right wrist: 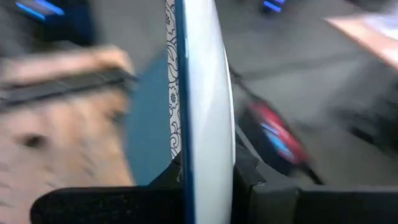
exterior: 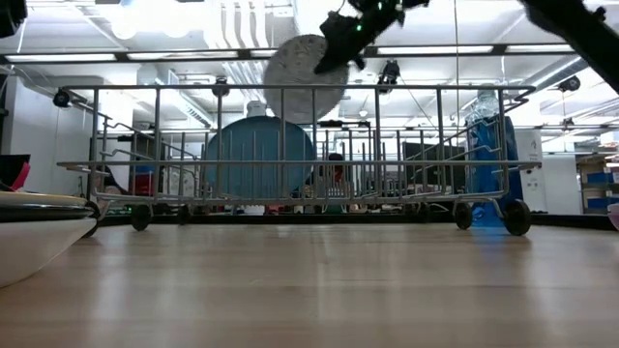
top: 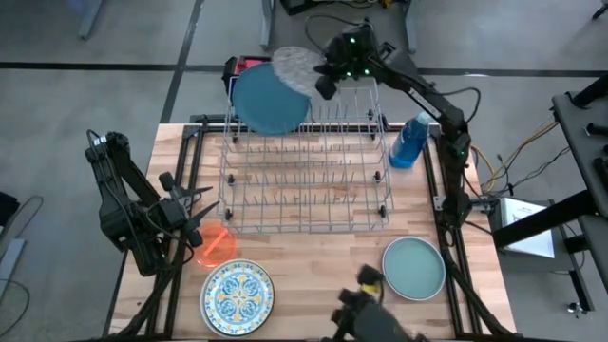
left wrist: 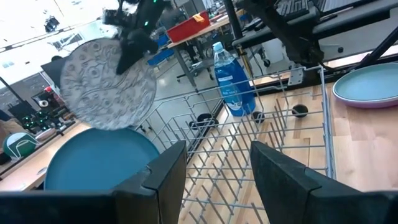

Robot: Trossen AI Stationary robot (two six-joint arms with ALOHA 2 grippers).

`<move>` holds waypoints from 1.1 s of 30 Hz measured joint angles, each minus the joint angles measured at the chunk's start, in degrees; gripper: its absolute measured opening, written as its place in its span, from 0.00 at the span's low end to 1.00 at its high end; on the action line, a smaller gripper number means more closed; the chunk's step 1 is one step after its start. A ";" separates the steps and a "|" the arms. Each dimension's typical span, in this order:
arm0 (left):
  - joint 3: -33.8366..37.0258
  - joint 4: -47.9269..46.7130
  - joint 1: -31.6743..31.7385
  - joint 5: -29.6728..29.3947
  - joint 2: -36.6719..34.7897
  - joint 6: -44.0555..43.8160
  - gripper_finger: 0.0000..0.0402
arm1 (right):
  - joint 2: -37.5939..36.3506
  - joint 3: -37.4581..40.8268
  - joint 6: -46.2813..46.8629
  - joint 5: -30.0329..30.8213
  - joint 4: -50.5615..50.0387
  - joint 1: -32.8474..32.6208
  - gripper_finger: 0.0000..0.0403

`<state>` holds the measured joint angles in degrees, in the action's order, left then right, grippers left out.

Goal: Sort dishes
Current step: Put the white patterned plate in the dish rack

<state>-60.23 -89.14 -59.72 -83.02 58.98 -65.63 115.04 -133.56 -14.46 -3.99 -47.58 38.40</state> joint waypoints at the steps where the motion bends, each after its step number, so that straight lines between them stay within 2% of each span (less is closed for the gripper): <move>1: -0.02 0.02 0.00 0.01 0.00 0.02 0.42 | -1.12 0.00 -0.05 4.36 -2.17 -0.74 0.06; 4: -0.02 0.02 0.00 0.04 0.00 0.08 0.42 | -3.86 0.00 1.44 13.92 -7.25 -2.61 0.06; 8: -0.01 -0.01 0.00 0.50 0.00 0.94 0.42 | -6.05 0.30 7.85 20.60 -16.26 -3.68 0.06; 13: 0.00 -0.04 0.00 2.53 0.00 1.64 0.42 | -7.12 1.39 15.82 20.44 -24.30 -3.69 0.06; 19: 0.02 -0.05 0.00 3.40 0.00 1.66 0.42 | -7.03 4.13 19.38 18.52 -24.39 -4.97 0.06; 26: 0.07 -0.07 0.00 8.49 0.00 1.04 0.42 | -6.99 5.77 26.17 19.06 -23.95 -6.30 0.06; 29: 0.55 -0.11 0.00 8.39 0.00 0.99 0.42 | -7.01 5.79 29.53 20.99 -25.39 -8.01 0.06; 33: 1.81 -0.37 0.00 2.94 0.00 3.03 0.42 | -7.01 5.90 35.47 28.74 -27.34 -11.45 0.06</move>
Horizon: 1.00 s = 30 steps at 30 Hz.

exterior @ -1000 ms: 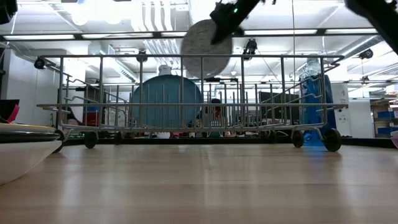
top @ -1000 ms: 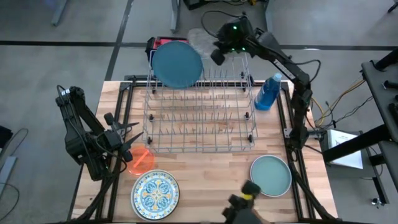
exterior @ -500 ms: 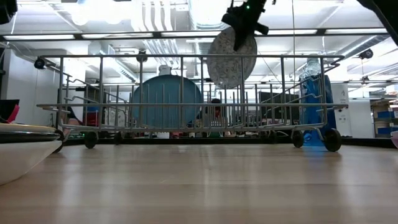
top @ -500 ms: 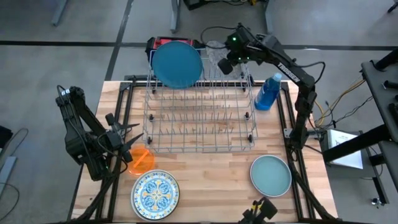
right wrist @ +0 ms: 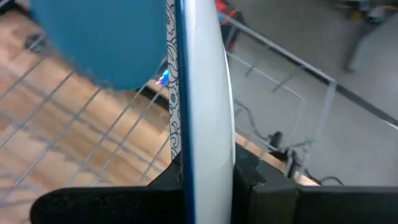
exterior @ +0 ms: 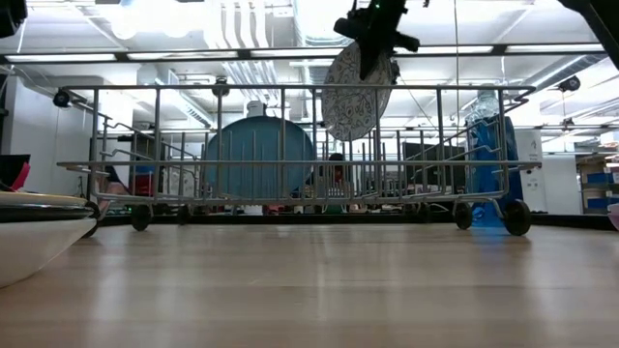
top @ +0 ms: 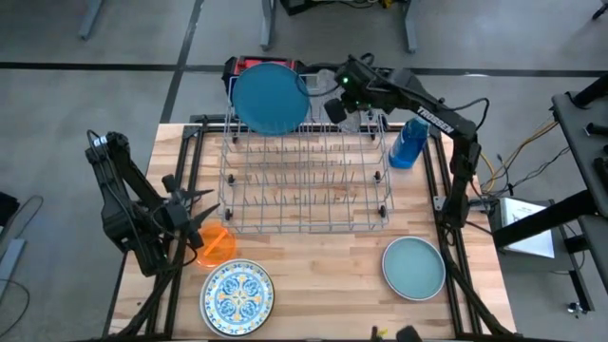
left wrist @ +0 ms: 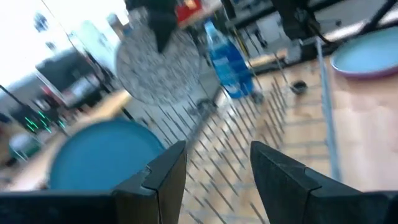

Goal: Sort dishes
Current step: Put the white patterned plate in the dish rack

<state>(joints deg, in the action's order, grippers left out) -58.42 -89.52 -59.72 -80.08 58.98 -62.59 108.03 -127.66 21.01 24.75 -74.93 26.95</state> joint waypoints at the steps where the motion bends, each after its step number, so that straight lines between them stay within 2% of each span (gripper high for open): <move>1: 0.34 -0.04 0.00 -1.67 -0.04 1.10 0.42 | 0.00 0.00 1.64 2.50 0.01 -0.99 0.06; 4: 1.20 -0.08 0.00 -5.59 -0.34 3.53 0.42 | -0.04 0.00 5.53 6.54 -0.17 -3.60 0.06; 7: 1.45 -0.10 0.00 -7.90 -0.73 5.75 0.42 | -0.07 0.00 8.88 6.81 -0.92 -5.27 0.06; 12: 1.47 -0.11 0.00 -7.97 -0.76 8.19 0.42 | -0.07 0.09 10.96 3.66 -1.56 -4.28 0.06; 30: 1.16 -0.50 0.00 -8.02 -2.29 11.22 0.42 | 0.64 2.08 17.04 2.84 -0.26 -2.93 0.06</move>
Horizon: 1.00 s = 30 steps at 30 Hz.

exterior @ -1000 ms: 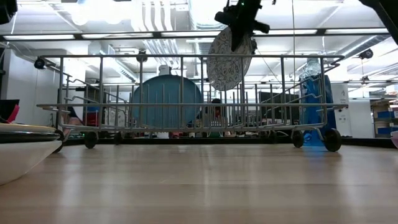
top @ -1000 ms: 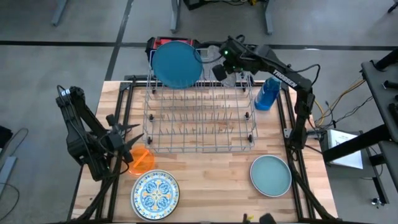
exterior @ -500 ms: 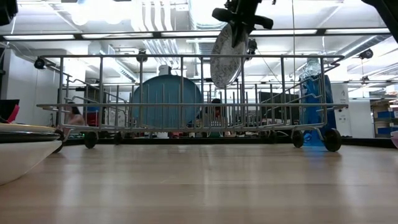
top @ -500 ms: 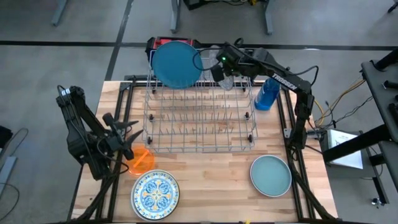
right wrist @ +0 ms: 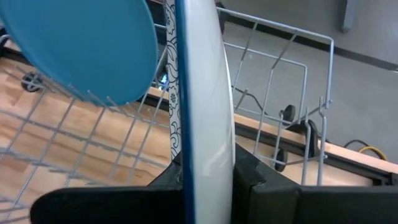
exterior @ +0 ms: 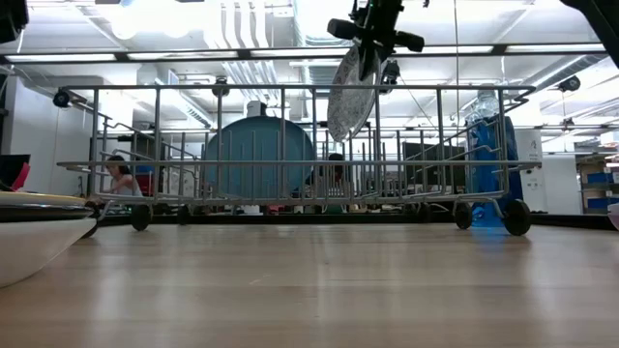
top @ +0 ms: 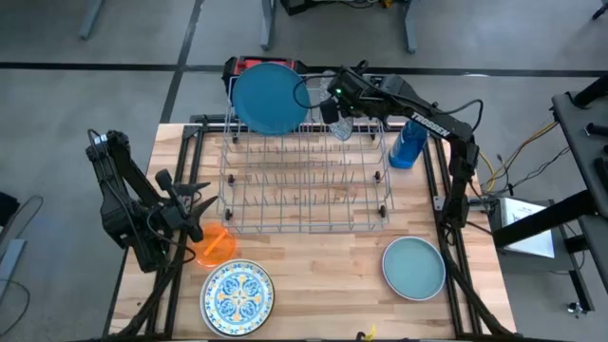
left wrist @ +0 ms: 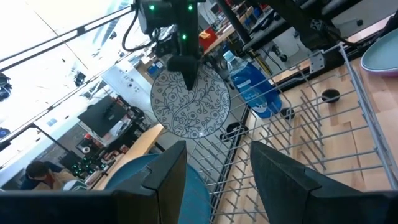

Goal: Sort dishes
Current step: Put the white patterned plate in the dish rack

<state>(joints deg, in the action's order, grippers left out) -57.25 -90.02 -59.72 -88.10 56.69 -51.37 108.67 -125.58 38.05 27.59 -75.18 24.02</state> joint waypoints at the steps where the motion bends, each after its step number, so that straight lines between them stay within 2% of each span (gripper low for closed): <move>1: 0.01 -0.02 0.00 0.04 -0.10 0.37 0.42 | 0.26 0.00 0.31 0.17 0.26 0.08 0.06; 10: 1.33 -0.02 0.00 0.56 -1.21 1.42 0.42 | 2.72 0.07 1.11 1.04 0.60 0.28 0.06; 30: 2.58 0.00 0.00 0.60 -3.18 1.20 0.42 | 2.83 2.47 2.13 4.07 1.32 0.31 0.06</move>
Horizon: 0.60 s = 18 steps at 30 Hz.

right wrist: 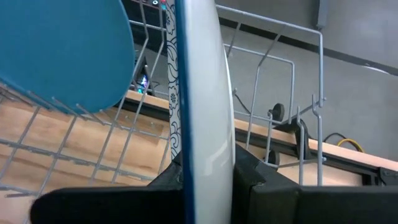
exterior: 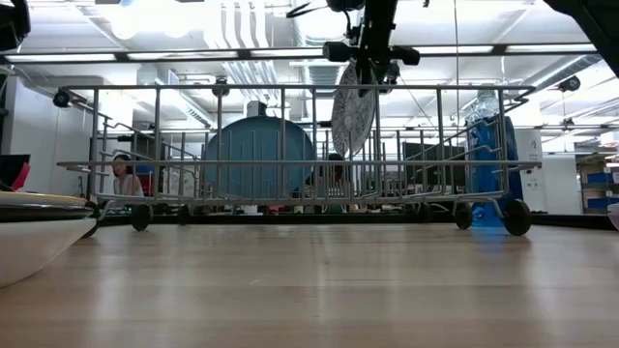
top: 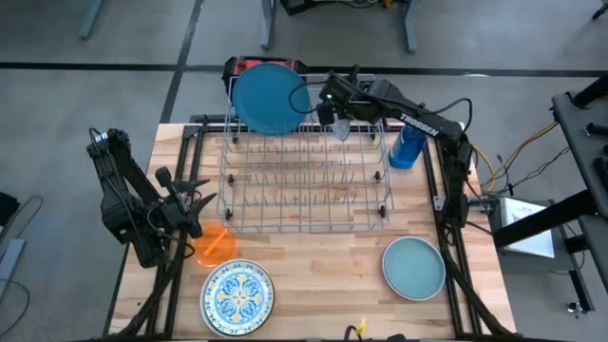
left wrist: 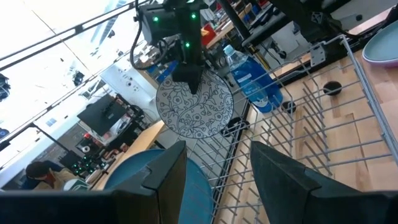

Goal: Sort dishes
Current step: Put the white patterned plate in the dish rack

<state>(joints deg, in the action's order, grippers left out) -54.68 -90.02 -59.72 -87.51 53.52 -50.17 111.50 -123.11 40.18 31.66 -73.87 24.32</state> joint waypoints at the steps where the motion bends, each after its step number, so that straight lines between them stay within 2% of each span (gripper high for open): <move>1: 0.00 0.00 0.00 -0.02 0.00 0.00 0.42 | 0.00 0.42 0.01 0.00 0.21 0.01 0.06; 18: 0.09 0.02 0.00 -0.02 0.00 -0.02 0.42 | 0.02 1.42 -0.03 -0.50 2.04 -0.01 0.06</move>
<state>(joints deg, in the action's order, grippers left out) -54.59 -90.00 -59.72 -87.53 53.52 -50.19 111.53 -121.69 40.15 31.16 -71.83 24.32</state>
